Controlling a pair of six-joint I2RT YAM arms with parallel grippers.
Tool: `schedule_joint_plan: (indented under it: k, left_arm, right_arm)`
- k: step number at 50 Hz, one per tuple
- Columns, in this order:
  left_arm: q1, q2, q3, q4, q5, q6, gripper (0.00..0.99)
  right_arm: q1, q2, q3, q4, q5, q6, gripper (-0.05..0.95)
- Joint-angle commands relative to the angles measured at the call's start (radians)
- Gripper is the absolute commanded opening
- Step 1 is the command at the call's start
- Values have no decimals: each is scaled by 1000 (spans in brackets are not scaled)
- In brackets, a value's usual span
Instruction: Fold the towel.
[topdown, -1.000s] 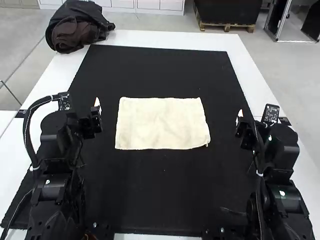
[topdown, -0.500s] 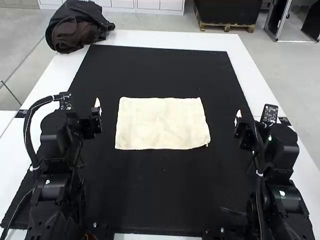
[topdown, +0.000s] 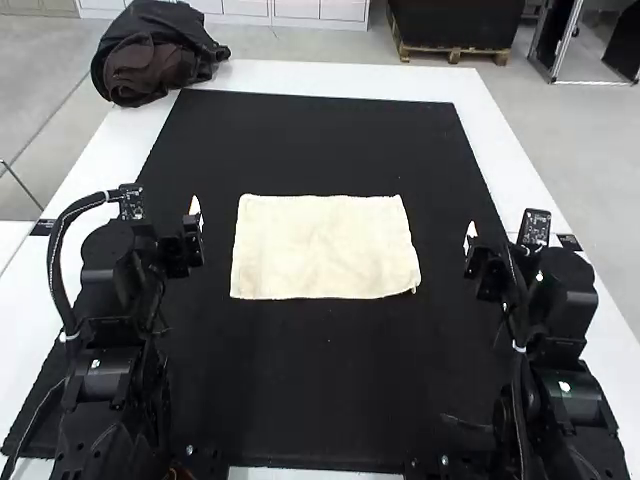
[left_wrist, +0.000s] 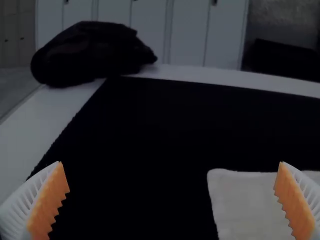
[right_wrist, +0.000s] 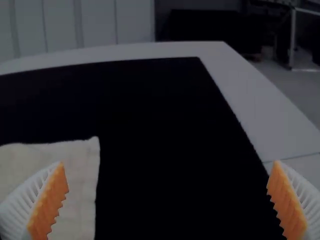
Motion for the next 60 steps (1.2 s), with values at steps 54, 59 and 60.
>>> schedule_joint_plan:
  k: [54,59,60]
  left_arm:
    - [0,-9,25,340,-82,274,954]
    - [-3,11,102,336,-84,274,959]
    - [-3,21,120,333,-84,274,959]
  right_arm:
    - [-10,-7,17,339,-34,-229,905]
    - [-15,7,105,317,-65,-212,905]
    - [-15,18,126,314,-74,-209,905]
